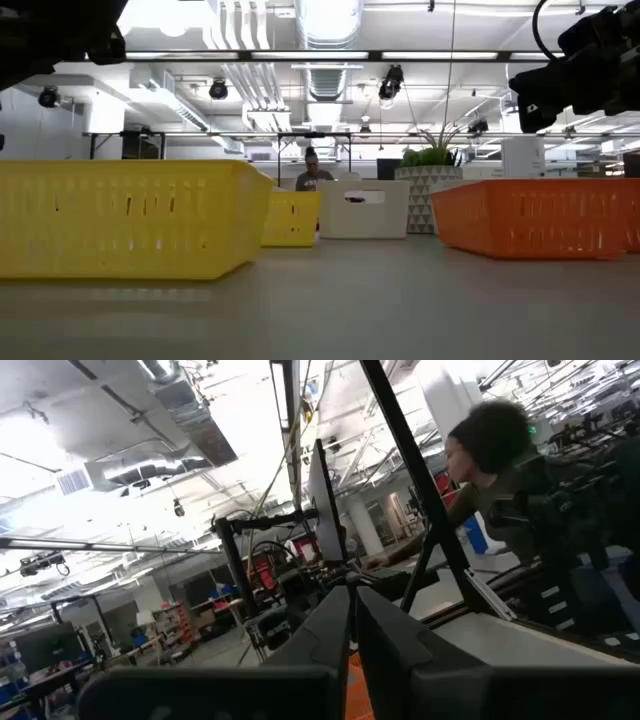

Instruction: Stack baskets by color

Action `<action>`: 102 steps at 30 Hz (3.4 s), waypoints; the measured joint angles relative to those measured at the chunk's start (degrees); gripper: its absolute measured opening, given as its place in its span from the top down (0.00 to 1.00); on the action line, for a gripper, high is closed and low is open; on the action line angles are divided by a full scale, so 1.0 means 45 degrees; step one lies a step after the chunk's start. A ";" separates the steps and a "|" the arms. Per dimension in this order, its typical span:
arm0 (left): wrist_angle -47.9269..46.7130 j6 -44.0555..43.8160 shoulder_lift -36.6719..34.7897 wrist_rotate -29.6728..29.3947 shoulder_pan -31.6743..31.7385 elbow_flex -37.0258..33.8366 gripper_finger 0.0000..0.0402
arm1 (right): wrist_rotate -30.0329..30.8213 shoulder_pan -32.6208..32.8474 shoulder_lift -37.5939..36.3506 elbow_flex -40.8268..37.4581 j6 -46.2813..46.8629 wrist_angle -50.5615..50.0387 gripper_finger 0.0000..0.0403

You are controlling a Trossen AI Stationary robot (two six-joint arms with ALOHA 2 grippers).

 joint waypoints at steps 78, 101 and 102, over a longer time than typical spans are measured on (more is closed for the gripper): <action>0.0121 0.0001 0.0000 -0.0002 0.0000 0.0003 0.98 | -0.0004 -0.0004 -0.0004 0.0005 0.0000 0.0011 0.90; 0.5758 -0.3691 0.1665 0.5206 -0.0034 0.0000 0.98 | 0.0228 0.0024 -0.0005 0.0003 0.2671 0.2304 0.90; 0.5779 -0.3689 0.1735 0.5204 -0.0034 0.0000 0.98 | 0.0228 0.0024 -0.0005 0.0000 0.2671 0.2322 0.90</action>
